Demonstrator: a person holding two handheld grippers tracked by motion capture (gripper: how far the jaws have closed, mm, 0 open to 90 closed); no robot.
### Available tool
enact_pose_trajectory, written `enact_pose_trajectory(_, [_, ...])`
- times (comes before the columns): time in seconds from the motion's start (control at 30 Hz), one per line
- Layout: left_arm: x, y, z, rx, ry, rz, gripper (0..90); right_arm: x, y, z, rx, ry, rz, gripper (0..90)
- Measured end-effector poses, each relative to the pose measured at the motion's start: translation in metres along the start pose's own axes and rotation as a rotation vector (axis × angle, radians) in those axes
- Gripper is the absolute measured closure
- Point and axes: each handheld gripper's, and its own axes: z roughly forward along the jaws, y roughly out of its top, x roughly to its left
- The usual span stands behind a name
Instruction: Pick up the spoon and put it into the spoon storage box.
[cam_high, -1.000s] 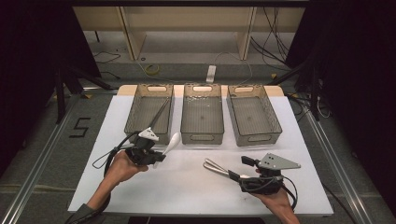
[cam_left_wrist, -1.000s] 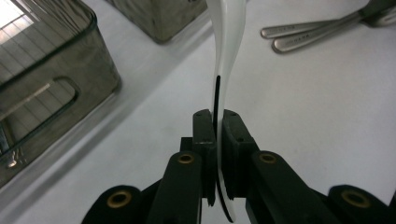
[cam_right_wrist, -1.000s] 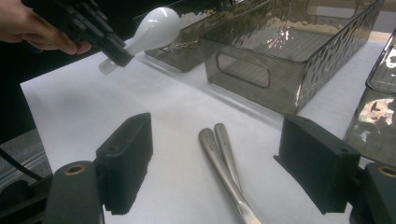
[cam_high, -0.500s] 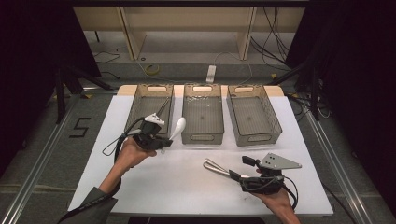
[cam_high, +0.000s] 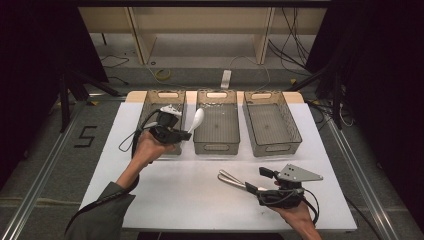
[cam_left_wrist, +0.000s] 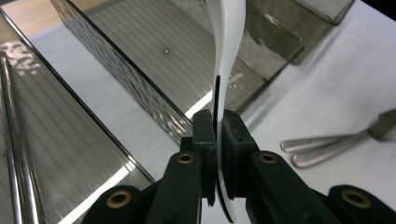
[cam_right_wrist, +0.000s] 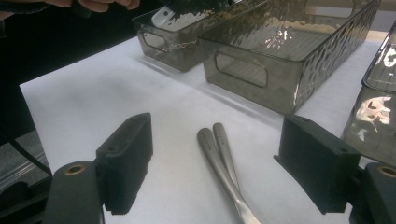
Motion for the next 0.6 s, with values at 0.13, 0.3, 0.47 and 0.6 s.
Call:
enact_pose_trajectory(0.13, [0.002, 0.007, 0.005, -0.005, 0.005, -0.007, 84.9, 0.000, 0.000, 0.000, -0.002, 0.002, 0.000, 26.8])
enact_pose_trajectory(0.3, [0.004, 0.020, 0.015, -0.020, 0.005, -0.037, 84.9, 0.000, 0.000, 0.001, 0.002, 0.003, -0.001, 26.8])
enact_pose_trajectory(0.47, [0.005, 0.030, 0.022, -0.045, -0.009, -0.072, 84.9, 0.000, 0.000, 0.000, -0.002, 0.003, 0.001, 26.8])
enact_pose_trajectory(0.6, [0.006, 0.035, 0.029, -0.036, 0.000, -0.081, 84.9, 0.000, 0.000, 0.000, -0.003, 0.004, -0.003, 26.8])
